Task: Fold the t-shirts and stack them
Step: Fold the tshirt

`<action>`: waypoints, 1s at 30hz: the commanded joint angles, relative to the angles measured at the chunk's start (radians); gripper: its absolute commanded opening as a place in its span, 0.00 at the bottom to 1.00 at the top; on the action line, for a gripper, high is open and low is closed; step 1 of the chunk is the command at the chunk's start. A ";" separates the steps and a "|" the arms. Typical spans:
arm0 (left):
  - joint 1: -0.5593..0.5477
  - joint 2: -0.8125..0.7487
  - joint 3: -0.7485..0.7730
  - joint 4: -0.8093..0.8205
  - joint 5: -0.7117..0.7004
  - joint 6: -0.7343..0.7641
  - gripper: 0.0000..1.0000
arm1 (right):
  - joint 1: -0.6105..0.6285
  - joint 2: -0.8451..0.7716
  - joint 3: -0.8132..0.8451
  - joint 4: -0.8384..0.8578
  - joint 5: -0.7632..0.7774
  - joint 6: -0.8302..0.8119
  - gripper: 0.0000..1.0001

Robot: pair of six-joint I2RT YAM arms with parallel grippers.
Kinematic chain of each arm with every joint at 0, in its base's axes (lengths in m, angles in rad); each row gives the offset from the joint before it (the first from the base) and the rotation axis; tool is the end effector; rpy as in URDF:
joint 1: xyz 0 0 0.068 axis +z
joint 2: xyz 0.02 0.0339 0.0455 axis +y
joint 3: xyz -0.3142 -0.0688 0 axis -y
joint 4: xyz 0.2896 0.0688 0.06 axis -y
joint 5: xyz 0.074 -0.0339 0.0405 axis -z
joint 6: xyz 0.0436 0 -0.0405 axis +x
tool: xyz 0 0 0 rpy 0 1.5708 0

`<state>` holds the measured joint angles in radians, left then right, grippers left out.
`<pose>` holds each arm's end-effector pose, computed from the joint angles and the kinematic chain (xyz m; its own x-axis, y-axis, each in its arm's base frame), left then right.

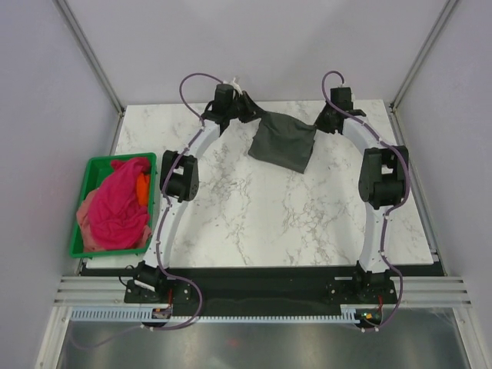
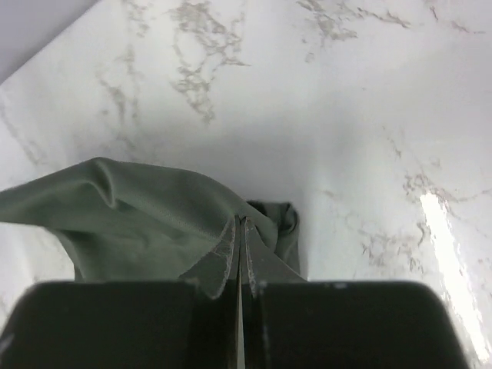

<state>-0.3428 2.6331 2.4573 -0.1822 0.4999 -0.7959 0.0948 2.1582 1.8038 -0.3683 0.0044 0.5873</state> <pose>0.6477 -0.2534 0.2356 -0.7438 -0.4004 -0.5353 0.2664 0.5569 -0.7867 0.5722 0.0542 0.2530 -0.5987 0.4997 -0.6260 0.2888 0.8636 0.4132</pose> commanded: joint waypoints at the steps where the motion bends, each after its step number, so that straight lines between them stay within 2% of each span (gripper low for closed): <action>1: 0.018 0.128 0.031 0.234 -0.026 -0.111 0.16 | -0.036 0.084 0.074 0.046 -0.035 0.045 0.02; 3: 0.021 0.146 0.042 0.280 -0.063 -0.117 0.20 | -0.043 0.118 0.094 0.049 -0.035 0.048 0.11; 4: 0.025 0.154 0.046 0.291 -0.069 -0.114 0.31 | -0.050 0.120 0.094 0.051 -0.026 0.046 0.16; 5: 0.030 0.150 0.051 0.296 -0.075 -0.108 0.36 | -0.055 0.120 0.089 0.051 -0.012 0.049 0.18; 8: 0.053 0.093 0.010 0.296 -0.048 -0.088 0.37 | -0.072 0.094 0.078 0.054 -0.023 0.030 0.27; 9: 0.057 0.070 -0.016 0.294 -0.037 -0.062 0.38 | -0.075 0.080 0.068 0.054 -0.027 0.022 0.34; 15: 0.087 -0.227 -0.446 0.291 0.012 0.091 0.41 | -0.075 -0.067 -0.085 0.068 -0.159 -0.035 0.50; 16: 0.088 -0.255 -0.542 0.290 0.020 0.109 0.42 | -0.069 -0.086 -0.115 0.071 -0.176 -0.049 0.51; 18: 0.087 -0.312 -0.616 0.280 0.069 0.144 0.43 | -0.064 -0.148 -0.207 0.078 -0.223 -0.093 0.56; 21: 0.082 -0.344 -0.743 0.253 0.112 0.171 0.45 | -0.063 -0.218 -0.323 0.103 -0.305 -0.144 0.57; 27: 0.062 -0.329 -0.824 0.236 0.146 0.218 0.47 | -0.055 -0.239 -0.448 0.134 -0.394 -0.190 0.57; 30: 0.047 -0.308 -0.811 0.234 0.154 0.241 0.48 | -0.049 -0.227 -0.492 0.166 -0.423 -0.205 0.57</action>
<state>-0.2798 2.3150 1.6341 0.0334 0.6125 -0.6373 0.0380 1.9347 1.3415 -0.2676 -0.3489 0.4290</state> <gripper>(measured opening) 0.473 0.574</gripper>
